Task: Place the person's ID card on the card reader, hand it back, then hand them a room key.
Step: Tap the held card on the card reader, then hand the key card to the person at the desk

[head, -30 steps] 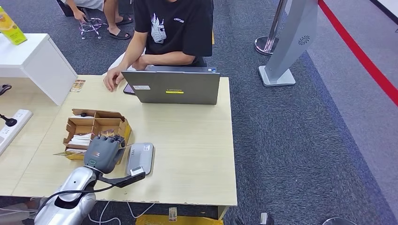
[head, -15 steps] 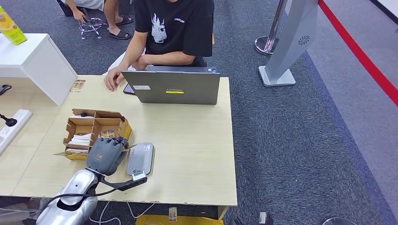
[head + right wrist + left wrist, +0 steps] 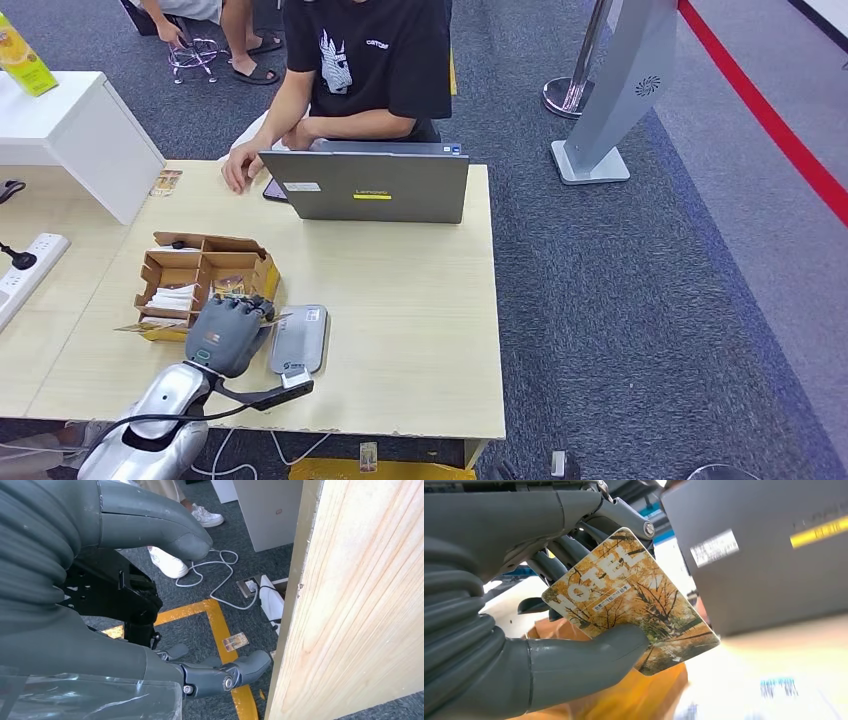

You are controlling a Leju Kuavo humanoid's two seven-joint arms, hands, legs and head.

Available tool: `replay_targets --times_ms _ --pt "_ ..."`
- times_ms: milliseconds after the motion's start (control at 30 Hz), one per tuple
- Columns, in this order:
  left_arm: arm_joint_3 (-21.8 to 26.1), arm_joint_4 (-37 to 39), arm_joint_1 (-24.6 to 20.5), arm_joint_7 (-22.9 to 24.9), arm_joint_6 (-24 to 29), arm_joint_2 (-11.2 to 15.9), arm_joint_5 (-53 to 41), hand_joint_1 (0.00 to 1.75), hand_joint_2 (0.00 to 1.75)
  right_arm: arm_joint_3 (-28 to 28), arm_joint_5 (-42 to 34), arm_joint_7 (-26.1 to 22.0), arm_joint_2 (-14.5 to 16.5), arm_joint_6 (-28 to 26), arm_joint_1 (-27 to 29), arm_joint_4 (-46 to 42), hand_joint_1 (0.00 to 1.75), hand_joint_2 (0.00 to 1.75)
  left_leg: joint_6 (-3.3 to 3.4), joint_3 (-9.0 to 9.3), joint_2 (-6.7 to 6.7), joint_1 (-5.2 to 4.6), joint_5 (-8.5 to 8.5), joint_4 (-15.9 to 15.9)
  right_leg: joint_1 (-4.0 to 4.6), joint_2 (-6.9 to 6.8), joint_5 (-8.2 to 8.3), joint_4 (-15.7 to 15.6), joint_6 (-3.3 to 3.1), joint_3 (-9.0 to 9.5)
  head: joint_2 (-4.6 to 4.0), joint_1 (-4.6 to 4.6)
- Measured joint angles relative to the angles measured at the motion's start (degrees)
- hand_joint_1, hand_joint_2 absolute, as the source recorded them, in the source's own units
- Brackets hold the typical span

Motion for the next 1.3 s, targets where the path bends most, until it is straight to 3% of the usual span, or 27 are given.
replay_targets --times_ms 167,500,733,933,1300 --pt "-0.56 2.31 -0.31 -0.01 -1.45 -0.17 -0.27 1.75 1.75 0.19 0.17 0.29 0.01 -0.03 -0.03 0.0 0.0 1.75 0.0 0.0 0.0 0.0 0.0 0.0 0.0 0.0 0.0 0.0 0.0 0.0 0.0 0.0" --pt "-2.87 8.09 -2.17 -0.25 1.59 -2.32 -1.74 1.75 1.75 1.17 0.18 0.75 0.02 -0.09 -0.18 0.14 0.0 1.75 0.0 0.02 -0.04 0.0 0.0 0.0 0.0 -0.04 0.0 0.0 0.0 0.05 0.0 0.01" --pt "-3.21 9.63 -2.37 -0.52 7.65 -3.57 -2.68 1.75 1.75 1.61 -0.14 0.82 0.02 -0.17 -0.24 0.16 0.0 1.75 0.0 0.02 -0.04 0.0 0.0 0.0 0.0 -0.04 0.0 0.0 0.0 0.05 0.0 0.0" --pt "-3.16 8.08 -2.25 -0.57 12.07 -3.5 -2.43 1.75 1.75 1.65 -0.52 0.77 0.02 -0.35 -0.23 0.21 0.0 1.75 0.0 0.01 -0.04 0.0 0.0 0.0 0.0 -0.04 0.0 0.0 0.0 0.04 0.0 0.0" --pt "-1.72 1.84 -2.36 -0.45 13.49 -1.81 -0.55 1.75 1.75 1.66 -1.2 0.69 0.02 -0.57 -0.21 0.24 0.0 1.75 0.0 0.02 -0.03 0.0 0.01 0.0 0.0 -0.02 0.0 0.01 0.0 0.04 0.0 0.0"
